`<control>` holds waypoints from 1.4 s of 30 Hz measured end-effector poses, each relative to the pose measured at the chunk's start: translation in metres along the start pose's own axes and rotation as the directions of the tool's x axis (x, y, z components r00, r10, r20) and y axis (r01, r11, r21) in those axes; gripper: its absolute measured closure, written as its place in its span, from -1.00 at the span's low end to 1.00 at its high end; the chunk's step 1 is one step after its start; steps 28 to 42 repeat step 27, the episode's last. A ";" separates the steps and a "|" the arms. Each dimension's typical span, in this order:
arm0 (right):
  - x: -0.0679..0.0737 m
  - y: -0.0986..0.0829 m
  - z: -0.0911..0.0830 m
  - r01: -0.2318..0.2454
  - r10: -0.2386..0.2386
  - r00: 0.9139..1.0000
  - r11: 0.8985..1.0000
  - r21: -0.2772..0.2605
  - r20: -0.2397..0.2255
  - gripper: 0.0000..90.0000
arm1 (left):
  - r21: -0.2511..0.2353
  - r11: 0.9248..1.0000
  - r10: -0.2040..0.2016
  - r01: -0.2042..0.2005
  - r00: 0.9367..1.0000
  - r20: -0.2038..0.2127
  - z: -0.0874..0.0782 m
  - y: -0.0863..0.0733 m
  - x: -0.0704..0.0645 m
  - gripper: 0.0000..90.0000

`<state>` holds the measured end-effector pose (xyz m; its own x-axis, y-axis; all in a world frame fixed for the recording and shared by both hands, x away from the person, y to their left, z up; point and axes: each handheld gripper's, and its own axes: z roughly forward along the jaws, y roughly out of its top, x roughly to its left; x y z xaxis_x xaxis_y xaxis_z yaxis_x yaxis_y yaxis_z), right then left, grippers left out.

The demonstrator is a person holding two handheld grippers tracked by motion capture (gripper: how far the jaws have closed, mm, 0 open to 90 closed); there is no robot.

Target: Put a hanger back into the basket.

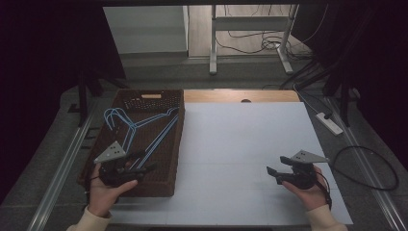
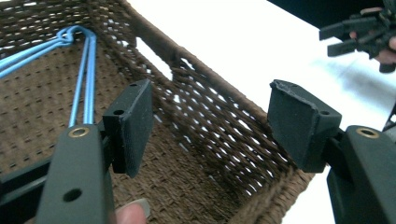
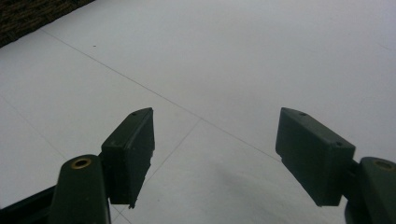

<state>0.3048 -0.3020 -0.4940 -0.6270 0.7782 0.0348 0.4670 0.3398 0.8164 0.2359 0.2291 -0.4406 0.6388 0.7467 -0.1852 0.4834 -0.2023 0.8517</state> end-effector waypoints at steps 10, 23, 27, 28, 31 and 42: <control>-0.002 0.002 -0.005 -0.007 0.007 1.000 1.000 -0.025 0.006 -0.35 | -0.014 1.000 0.025 -0.025 1.000 -0.006 0.005 -0.011 -0.009 -0.28; -0.004 0.003 -0.011 -0.008 0.009 1.000 0.999 -0.049 0.011 -0.34 | -0.018 1.000 0.020 -0.020 1.000 -0.013 0.005 -0.015 -0.008 -0.28; -0.005 0.002 -0.010 -0.007 0.007 1.000 0.999 -0.046 0.008 -0.34 | -0.018 1.000 0.018 -0.018 1.000 -0.014 0.005 -0.015 -0.007 -0.28; -0.005 0.002 -0.010 -0.007 0.007 1.000 0.999 -0.046 0.008 -0.34 | -0.018 1.000 0.018 -0.018 1.000 -0.014 0.005 -0.015 -0.007 -0.28; -0.005 0.002 -0.010 -0.007 0.007 1.000 0.999 -0.046 0.008 -0.34 | -0.018 1.000 0.018 -0.018 1.000 -0.014 0.005 -0.015 -0.007 -0.28; -0.005 0.002 -0.010 -0.007 0.007 1.000 0.999 -0.046 0.008 -0.34 | -0.018 1.000 0.018 -0.018 1.000 -0.014 0.005 -0.015 -0.007 -0.28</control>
